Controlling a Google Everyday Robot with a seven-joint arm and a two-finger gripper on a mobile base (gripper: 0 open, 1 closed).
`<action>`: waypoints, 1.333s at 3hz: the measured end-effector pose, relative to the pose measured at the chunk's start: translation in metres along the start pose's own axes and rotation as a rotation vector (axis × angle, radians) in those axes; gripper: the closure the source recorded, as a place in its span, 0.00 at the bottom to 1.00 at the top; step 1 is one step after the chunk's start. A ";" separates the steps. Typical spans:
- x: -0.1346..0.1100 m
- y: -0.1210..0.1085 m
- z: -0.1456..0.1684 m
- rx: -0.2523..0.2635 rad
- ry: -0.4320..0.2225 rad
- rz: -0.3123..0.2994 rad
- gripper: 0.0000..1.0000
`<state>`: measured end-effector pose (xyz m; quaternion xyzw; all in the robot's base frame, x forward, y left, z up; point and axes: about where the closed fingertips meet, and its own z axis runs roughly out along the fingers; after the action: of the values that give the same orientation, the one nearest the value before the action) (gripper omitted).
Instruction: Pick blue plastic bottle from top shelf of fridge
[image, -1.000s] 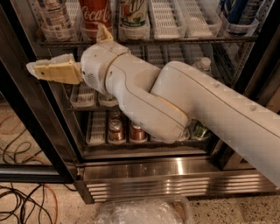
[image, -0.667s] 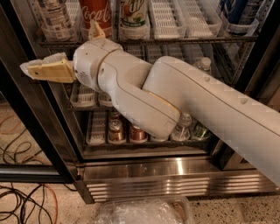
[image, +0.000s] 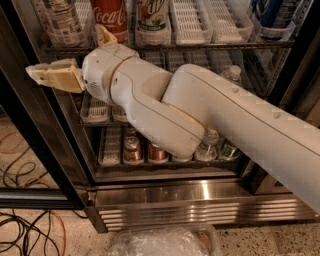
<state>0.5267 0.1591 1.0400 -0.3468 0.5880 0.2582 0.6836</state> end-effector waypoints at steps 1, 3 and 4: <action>0.000 0.000 0.000 0.000 0.000 0.000 0.26; -0.008 -0.002 0.007 -0.002 -0.016 -0.009 0.20; -0.014 -0.019 0.012 0.022 -0.025 0.002 0.19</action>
Offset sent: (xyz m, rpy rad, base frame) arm 0.0000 0.0000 0.0000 0.0000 0.0000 0.0000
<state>0.5460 0.1578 1.0576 -0.3354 0.5826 0.2566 0.6944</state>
